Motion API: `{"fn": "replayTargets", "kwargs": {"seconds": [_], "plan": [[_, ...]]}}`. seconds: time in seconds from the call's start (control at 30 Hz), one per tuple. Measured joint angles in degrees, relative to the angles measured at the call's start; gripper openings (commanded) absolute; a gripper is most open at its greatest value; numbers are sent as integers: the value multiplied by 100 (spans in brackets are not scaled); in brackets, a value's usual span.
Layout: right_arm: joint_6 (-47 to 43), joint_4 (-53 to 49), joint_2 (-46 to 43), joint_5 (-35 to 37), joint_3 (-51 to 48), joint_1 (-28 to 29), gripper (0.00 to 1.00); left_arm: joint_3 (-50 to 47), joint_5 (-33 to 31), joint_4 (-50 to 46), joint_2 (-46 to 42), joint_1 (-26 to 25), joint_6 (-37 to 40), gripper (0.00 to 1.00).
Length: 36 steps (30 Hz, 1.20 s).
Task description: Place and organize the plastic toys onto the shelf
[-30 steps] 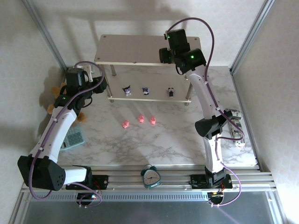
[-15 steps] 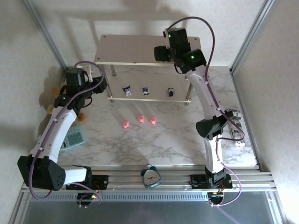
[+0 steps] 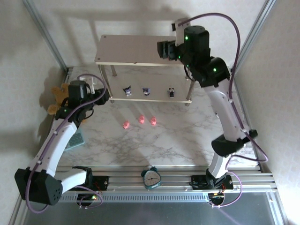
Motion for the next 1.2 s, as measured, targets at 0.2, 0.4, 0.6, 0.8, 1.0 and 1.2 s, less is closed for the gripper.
{"fn": "replayTargets", "kwargs": {"seconds": [0.2,0.4,0.6,0.8,1.0,1.2], "plan": [[601,-192,-1213,238,-2599,909,77,-1043,-317,83,-442,-391,-269,50],[1552,-330,-1707,118,-4472,1036,77,-1840,-422,177,-409,-975,-669,51],[2155,-186,-1810,-192,-5285,1040,78,-2214,-417,546,83,-1344,-868,57],[2256,85,-1808,-302,-5362,1040,79,-2133,-415,876,780,-1373,-645,57],[2251,212,-1801,-330,-5372,1040,79,-1731,-426,949,1519,-1453,-278,57],[2251,260,-1814,-330,-5499,975,80,-1222,-514,944,2146,-1665,116,57]]}}
